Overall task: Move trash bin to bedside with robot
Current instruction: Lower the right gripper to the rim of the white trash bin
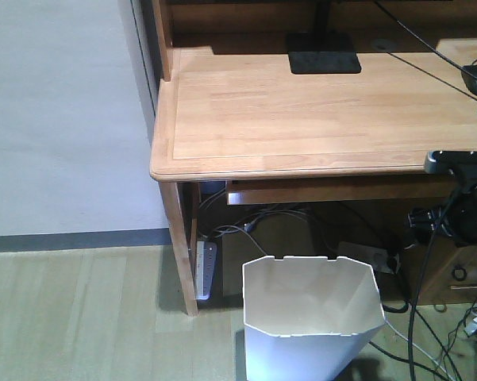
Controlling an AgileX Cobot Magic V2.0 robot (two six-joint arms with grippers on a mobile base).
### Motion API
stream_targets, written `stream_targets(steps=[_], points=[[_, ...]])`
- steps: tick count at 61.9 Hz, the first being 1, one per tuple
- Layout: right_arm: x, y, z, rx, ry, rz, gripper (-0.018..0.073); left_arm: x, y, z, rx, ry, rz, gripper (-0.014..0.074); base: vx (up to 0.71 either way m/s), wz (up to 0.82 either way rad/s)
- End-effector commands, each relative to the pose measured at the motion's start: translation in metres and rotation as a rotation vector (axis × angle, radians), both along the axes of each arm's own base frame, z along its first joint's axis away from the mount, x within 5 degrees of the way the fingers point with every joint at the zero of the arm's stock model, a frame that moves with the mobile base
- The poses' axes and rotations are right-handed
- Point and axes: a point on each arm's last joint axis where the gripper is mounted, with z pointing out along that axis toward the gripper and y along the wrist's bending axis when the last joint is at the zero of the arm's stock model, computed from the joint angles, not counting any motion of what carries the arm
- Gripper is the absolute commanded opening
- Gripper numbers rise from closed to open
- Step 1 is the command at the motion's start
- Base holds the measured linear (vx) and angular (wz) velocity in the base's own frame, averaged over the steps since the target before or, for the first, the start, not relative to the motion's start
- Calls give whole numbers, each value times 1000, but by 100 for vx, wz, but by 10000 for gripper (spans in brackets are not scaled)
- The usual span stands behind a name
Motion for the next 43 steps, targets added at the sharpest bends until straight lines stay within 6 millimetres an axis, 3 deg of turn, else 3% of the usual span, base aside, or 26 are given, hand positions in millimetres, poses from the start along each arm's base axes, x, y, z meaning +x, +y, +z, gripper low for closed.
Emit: stream_targets(steps=[1, 25, 43], points=[[19, -9, -7, -50, -116, -5, 591, 1, -1, -2, -11, -55, -15, -6, 0, 0], [55, -15, -112, -61, 26, 72, 591, 1, -1, -2, -11, -55, -15, -6, 0, 0], [86, -4, -184, -49, 81, 111, 591, 1, -1, -2, -11, -55, -15, -6, 0, 0]])
